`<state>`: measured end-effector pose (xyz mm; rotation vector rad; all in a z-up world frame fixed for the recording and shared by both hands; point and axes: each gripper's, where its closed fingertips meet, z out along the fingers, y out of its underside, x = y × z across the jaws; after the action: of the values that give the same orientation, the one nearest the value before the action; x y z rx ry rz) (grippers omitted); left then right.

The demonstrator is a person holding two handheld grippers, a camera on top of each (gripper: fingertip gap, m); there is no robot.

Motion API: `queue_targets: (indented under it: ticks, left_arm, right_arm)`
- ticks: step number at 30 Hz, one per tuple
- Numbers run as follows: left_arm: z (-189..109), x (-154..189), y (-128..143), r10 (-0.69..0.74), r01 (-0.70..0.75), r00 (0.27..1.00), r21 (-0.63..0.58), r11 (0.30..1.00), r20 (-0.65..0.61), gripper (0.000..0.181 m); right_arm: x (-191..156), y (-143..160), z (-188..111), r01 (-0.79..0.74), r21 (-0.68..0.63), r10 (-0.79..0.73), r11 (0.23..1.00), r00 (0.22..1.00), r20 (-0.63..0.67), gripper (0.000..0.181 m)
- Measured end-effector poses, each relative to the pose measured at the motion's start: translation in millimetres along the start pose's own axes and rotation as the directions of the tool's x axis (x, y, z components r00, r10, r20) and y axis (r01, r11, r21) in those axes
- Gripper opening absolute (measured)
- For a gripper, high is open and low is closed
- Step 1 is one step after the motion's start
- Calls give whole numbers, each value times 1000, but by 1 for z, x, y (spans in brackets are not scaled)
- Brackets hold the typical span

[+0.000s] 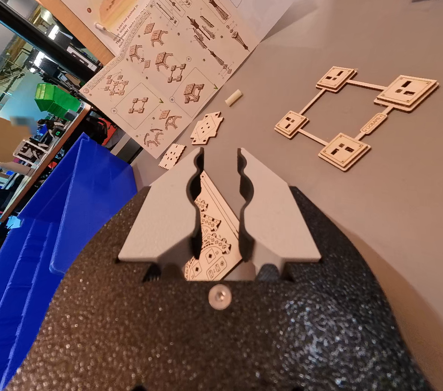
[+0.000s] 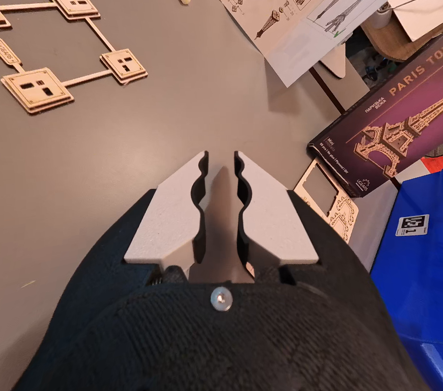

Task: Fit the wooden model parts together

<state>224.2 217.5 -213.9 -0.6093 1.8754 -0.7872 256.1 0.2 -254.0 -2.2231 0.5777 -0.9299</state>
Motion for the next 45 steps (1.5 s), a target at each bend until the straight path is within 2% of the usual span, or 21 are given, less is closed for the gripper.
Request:
queue_targets:
  ticks: [6,11,14,16,20,24,28,32,36,40,45]
  left_arm:
    - [1,3,0,6,-6,1000,-5,1000,-3,24]
    - [2,3,1,-20,20,1000,-3,1000,-9,24]
    - [3,3,2,-17,16,1000,-12,1000,-7,24]
    - [3,4,3,-15,15,1000,-17,1000,-12,24]
    - [2,-2,4,-24,25,999,-25,999,21,24]
    - [-8,-37,14,-60,72,984,-69,995,166,25]
    - [-23,-68,27,-182,199,959,-57,978,218,25]
    - [-38,-90,51,-307,335,924,-98,937,228,26]
    - [-46,-88,63,-392,412,909,-163,896,144,23]
    - [-52,-74,56,-439,436,897,-238,868,39,33]
    - [-55,-71,49,-438,429,899,-242,870,19,34]
  right_arm:
    - [-5,-7,-2,-8,20,8,1000,1000,-2,33]
    - [4,-11,-8,2,16,-1,1000,998,-58,37]
    - [41,-1,-19,-3,-18,0,1000,982,-189,35]
    - [70,17,-26,-74,-51,59,996,967,-246,37]
    - [102,54,-31,-221,-88,190,971,943,-272,37]
    - [93,79,-26,-236,-204,197,950,961,-194,30]
    - [77,79,-23,-226,-225,209,948,973,-99,0]
    - [75,80,-26,-164,-266,143,950,985,-96,0]
    - [70,81,-31,-167,-265,168,950,986,-19,0]
    - [62,81,-38,-190,-258,214,947,974,72,0]
    - [49,81,-47,-217,-281,272,935,946,174,0]
